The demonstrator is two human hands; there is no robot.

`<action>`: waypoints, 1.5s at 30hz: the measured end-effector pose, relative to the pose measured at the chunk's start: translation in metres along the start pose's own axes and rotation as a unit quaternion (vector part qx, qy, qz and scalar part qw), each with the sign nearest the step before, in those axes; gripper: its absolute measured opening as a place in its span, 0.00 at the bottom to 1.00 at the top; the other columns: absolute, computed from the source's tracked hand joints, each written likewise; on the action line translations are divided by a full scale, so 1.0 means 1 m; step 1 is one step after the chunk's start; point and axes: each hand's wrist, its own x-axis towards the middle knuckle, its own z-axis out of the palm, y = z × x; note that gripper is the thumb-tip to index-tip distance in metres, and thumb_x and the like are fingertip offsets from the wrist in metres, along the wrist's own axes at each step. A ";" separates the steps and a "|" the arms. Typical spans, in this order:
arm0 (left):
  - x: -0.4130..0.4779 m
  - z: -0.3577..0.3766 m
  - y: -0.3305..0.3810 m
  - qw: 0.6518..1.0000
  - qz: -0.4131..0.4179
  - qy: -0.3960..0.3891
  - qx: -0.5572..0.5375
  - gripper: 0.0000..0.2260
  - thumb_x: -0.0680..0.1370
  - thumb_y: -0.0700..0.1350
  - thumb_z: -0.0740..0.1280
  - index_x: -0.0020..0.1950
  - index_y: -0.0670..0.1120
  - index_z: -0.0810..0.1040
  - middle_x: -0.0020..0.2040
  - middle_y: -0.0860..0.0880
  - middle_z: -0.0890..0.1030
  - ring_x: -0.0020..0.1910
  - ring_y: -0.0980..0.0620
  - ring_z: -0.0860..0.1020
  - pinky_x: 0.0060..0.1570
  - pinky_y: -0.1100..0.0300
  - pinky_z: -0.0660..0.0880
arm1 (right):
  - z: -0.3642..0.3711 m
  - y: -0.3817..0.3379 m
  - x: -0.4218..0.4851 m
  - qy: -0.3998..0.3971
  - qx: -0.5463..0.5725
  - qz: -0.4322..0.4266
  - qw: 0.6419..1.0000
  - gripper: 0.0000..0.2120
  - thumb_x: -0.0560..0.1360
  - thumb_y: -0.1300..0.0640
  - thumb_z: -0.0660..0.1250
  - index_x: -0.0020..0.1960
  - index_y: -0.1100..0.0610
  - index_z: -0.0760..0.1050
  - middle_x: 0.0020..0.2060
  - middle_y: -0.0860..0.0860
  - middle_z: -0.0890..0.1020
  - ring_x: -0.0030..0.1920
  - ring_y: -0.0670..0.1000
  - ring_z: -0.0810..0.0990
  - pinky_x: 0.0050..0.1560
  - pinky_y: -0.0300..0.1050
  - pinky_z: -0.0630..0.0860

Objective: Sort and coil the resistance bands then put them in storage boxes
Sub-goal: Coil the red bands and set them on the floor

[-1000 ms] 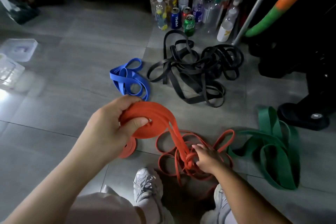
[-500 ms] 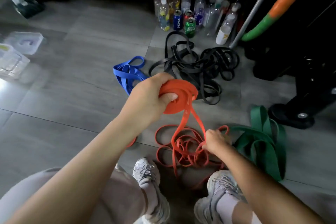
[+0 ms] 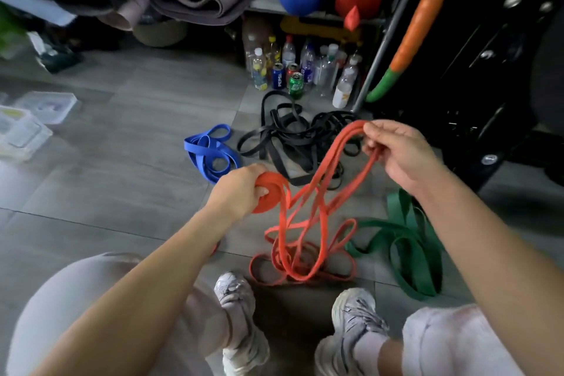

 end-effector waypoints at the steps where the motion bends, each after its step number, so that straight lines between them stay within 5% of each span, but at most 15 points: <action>1: -0.001 -0.002 -0.003 1.000 -0.009 0.001 0.004 0.13 0.76 0.42 0.67 0.60 0.48 0.74 0.53 0.47 0.81 0.52 0.43 0.77 0.51 0.53 0.73 | 0.003 -0.015 -0.001 -0.003 0.038 -0.014 0.999 0.07 0.74 0.63 0.65 0.38 0.57 0.79 0.25 0.45 0.76 0.28 0.43 0.73 0.38 0.38 0.70; 5: -0.008 -0.003 -0.013 0.999 -0.042 -0.002 0.007 0.11 0.76 0.42 0.65 0.58 0.48 0.73 0.49 0.48 0.80 0.47 0.45 0.76 0.47 0.53 0.74 | 0.016 -0.059 -0.003 -0.092 0.078 -0.062 0.991 0.05 0.69 0.55 0.68 0.39 0.55 0.82 0.28 0.45 0.76 0.30 0.44 0.72 0.41 0.41 0.68; 9: -0.011 -0.002 -0.019 0.998 -0.056 -0.002 0.019 0.10 0.76 0.42 0.65 0.57 0.47 0.74 0.48 0.48 0.80 0.48 0.45 0.77 0.46 0.53 0.74 | 0.032 -0.089 0.002 -0.100 0.048 -0.099 0.989 0.10 0.75 0.57 0.66 0.37 0.51 0.82 0.29 0.46 0.78 0.31 0.43 0.74 0.36 0.37 0.72; 14: -0.013 0.003 -0.027 0.997 -0.075 -0.017 0.014 0.10 0.76 0.42 0.65 0.57 0.47 0.74 0.48 0.48 0.80 0.47 0.45 0.77 0.45 0.53 0.74 | 0.044 -0.107 0.006 0.019 -0.097 -0.154 0.983 0.10 0.76 0.58 0.67 0.36 0.52 0.80 0.27 0.46 0.75 0.28 0.43 0.70 0.33 0.35 0.69; 19: -0.017 0.006 -0.042 0.993 -0.110 -0.021 0.028 0.14 0.75 0.42 0.64 0.60 0.49 0.73 0.49 0.49 0.79 0.45 0.47 0.76 0.40 0.56 0.72 | 0.041 -0.129 0.005 0.160 -0.078 -0.196 0.964 0.11 0.77 0.56 0.65 0.35 0.51 0.74 0.20 0.39 0.74 0.25 0.36 0.70 0.34 0.32 0.68; 25: -0.025 0.004 -0.057 0.990 -0.135 -0.022 0.038 0.14 0.74 0.43 0.64 0.60 0.49 0.73 0.52 0.47 0.80 0.51 0.44 0.78 0.47 0.53 0.76 | 0.030 -0.118 0.016 0.225 -0.029 -0.211 0.951 0.09 0.78 0.55 0.64 0.38 0.51 0.72 0.32 0.45 0.74 0.32 0.41 0.72 0.37 0.34 0.70; 28: -0.027 -0.001 -0.061 0.991 -0.133 -0.002 0.024 0.15 0.74 0.43 0.65 0.60 0.49 0.74 0.51 0.46 0.80 0.51 0.43 0.77 0.48 0.53 0.75 | 0.033 -0.075 0.026 0.192 -0.147 -0.140 0.960 0.11 0.77 0.54 0.65 0.36 0.51 0.73 0.30 0.46 0.73 0.31 0.43 0.71 0.33 0.30 0.69; 32: -0.031 -0.020 -0.052 0.994 -0.101 0.043 -0.012 0.11 0.73 0.44 0.69 0.54 0.46 0.75 0.46 0.48 0.80 0.49 0.43 0.77 0.45 0.55 0.72 | 0.028 0.013 0.029 0.131 -0.355 0.032 0.925 0.14 0.77 0.54 0.64 0.37 0.61 0.77 0.36 0.58 0.78 0.39 0.55 0.75 0.42 0.46 0.71; 35: -0.039 -0.040 -0.041 0.994 -0.065 0.080 -0.043 0.09 0.71 0.45 0.71 0.50 0.47 0.77 0.41 0.50 0.78 0.44 0.44 0.76 0.41 0.56 0.69 | 0.036 0.057 0.011 0.050 -0.400 0.158 0.901 0.16 0.77 0.55 0.64 0.37 0.65 0.77 0.38 0.59 0.77 0.39 0.54 0.76 0.38 0.41 0.67; 37: -0.046 -0.050 -0.033 0.994 -0.045 0.085 -0.049 0.08 0.71 0.45 0.71 0.49 0.50 0.77 0.39 0.53 0.77 0.42 0.47 0.75 0.40 0.58 0.67 | 0.050 0.069 0.000 -0.012 -0.419 0.141 0.897 0.16 0.76 0.54 0.65 0.44 0.68 0.79 0.41 0.61 0.81 0.44 0.58 0.80 0.42 0.40 0.72; 41: -0.059 -0.056 -0.011 0.997 -0.005 0.067 -0.043 0.11 0.73 0.45 0.70 0.54 0.51 0.77 0.41 0.55 0.78 0.43 0.51 0.75 0.42 0.59 0.68 | 0.082 0.053 -0.029 -0.157 -0.287 0.004 0.945 0.23 0.70 0.54 0.74 0.63 0.58 0.75 0.58 0.52 0.80 0.57 0.47 0.78 0.62 0.43 0.72; 45: -0.069 -0.060 0.013 0.997 0.027 0.064 -0.045 0.08 0.73 0.44 0.69 0.51 0.53 0.77 0.38 0.59 0.76 0.40 0.54 0.74 0.36 0.64 0.66 | 0.098 0.032 -0.050 -0.233 -0.315 -0.094 0.915 0.27 0.66 0.53 0.77 0.63 0.51 0.76 0.54 0.46 0.81 0.56 0.43 0.79 0.60 0.40 0.73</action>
